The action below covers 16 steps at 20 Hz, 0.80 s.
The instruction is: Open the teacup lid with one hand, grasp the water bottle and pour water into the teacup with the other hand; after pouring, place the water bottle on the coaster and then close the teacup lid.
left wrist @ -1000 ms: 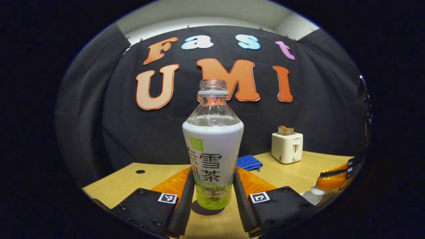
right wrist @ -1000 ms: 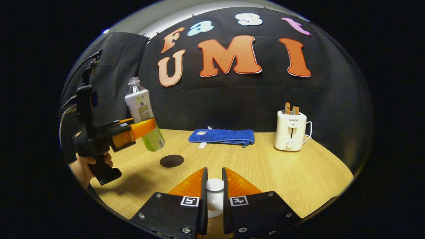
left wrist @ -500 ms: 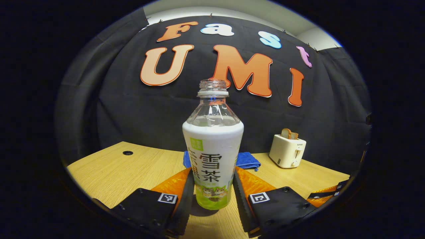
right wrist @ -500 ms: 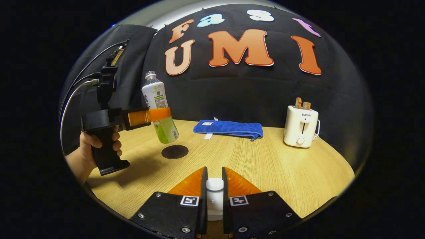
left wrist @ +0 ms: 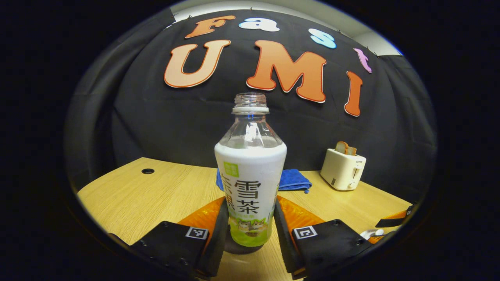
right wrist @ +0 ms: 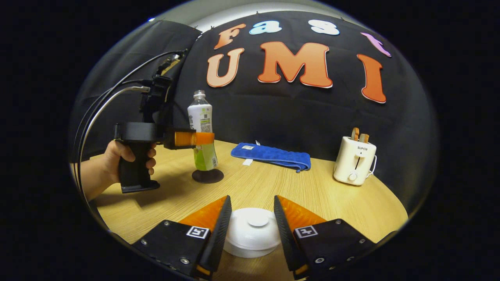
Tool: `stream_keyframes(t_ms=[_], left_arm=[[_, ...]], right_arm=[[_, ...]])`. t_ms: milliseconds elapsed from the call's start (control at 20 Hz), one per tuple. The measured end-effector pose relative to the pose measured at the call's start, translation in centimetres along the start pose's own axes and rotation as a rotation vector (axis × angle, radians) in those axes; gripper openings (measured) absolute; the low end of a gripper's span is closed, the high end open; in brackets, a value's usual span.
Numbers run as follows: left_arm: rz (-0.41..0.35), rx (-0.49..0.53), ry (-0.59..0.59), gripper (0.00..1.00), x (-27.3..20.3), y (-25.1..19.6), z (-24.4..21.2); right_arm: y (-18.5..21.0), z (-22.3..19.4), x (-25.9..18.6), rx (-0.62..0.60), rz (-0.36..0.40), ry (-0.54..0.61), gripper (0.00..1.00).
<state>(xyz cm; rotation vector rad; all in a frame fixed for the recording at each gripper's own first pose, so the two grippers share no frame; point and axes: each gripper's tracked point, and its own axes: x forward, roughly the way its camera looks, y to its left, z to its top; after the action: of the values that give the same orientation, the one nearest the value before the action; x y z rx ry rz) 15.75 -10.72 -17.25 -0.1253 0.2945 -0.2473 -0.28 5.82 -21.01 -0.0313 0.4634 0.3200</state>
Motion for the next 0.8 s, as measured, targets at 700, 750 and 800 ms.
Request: stream_keyframes(t_ms=[700, 750, 800], left_arm=[[-0.019, -0.022, 0.144, 0.78, 1.5, 0.3, -4.1], [-0.010, -0.010, 0.150, 0.84, 1.2, 0.4, -4.1], [-0.001, 0.003, 0.146, 0.93, 0.9, 0.5, -3.8]], right_arm=[[-2.8, 2.4, -1.3, 0.082, -0.064, -0.050, 0.84], [-2.9, 2.7, -1.5, 0.092, -0.068, -0.058, 0.85], [-3.1, 3.0, -1.7, 0.098, -0.073, -0.065, 0.84]])
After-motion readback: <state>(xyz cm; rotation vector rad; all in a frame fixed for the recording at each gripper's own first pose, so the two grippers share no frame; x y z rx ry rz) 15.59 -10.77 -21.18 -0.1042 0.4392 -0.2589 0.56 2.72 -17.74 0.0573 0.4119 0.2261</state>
